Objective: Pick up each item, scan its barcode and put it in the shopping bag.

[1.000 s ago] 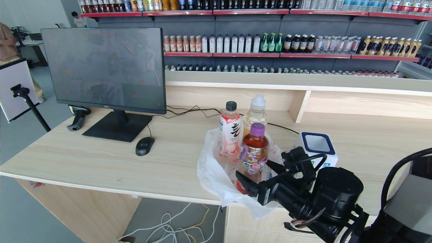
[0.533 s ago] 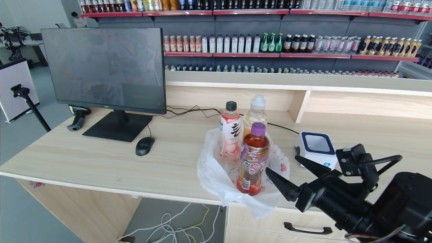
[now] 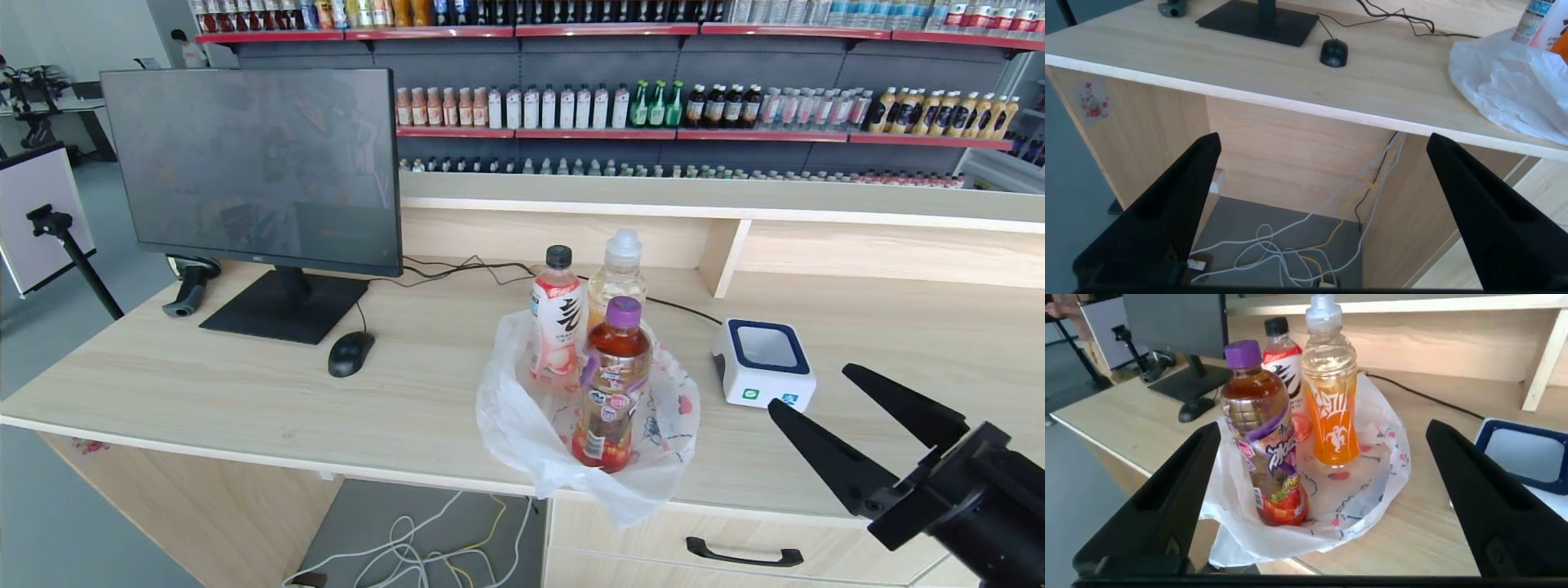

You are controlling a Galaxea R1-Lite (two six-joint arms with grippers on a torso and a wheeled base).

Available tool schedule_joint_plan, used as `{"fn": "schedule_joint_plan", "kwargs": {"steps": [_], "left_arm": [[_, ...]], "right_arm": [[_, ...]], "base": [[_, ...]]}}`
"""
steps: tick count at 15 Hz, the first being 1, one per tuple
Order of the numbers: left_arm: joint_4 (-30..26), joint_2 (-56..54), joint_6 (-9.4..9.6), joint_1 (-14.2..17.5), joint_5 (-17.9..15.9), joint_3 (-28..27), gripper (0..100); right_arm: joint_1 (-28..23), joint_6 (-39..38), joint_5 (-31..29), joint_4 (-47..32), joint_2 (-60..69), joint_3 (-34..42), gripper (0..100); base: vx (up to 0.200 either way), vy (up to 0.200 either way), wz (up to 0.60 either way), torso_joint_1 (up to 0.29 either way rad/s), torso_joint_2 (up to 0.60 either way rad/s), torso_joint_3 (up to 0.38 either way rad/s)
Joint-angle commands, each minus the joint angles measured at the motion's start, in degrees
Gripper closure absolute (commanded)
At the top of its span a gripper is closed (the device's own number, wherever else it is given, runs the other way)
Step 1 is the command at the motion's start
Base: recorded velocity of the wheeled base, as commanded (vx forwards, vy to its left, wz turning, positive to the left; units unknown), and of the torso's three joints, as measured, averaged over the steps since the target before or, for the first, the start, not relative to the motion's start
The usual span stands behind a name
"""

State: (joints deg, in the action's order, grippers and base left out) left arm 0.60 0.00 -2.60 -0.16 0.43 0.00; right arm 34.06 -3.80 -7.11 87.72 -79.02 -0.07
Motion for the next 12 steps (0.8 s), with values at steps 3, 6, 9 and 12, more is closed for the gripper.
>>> {"fn": "schedule_joint_plan", "kwargs": {"steps": [3,6,9,12], "left_arm": [[0.0,0.1,-0.04,0.0,0.0,0.0,0],[0.0,0.1,-0.13,0.0,0.0,0.0,0],[0.0,0.1,-0.13,0.0,0.0,0.0,0],[0.0,0.1,-0.04,0.0,0.0,0.0,0]], "right_arm": [[6.6,0.4,0.0,-13.5,6.0,0.1,0],[12.8,3.5,0.0,-42.8,24.2,0.1,0],[20.3,5.7,0.4,-77.6,56.3,0.0,0],[20.9,6.7,3.4,-89.0,69.9,-0.8,0]], "base": [[0.000,0.000,0.00,0.000,0.00,0.000],[0.000,0.000,0.00,0.000,0.00,0.000],[0.000,0.000,0.00,0.000,0.00,0.000],[0.000,0.000,0.00,0.000,0.00,0.000]]}}
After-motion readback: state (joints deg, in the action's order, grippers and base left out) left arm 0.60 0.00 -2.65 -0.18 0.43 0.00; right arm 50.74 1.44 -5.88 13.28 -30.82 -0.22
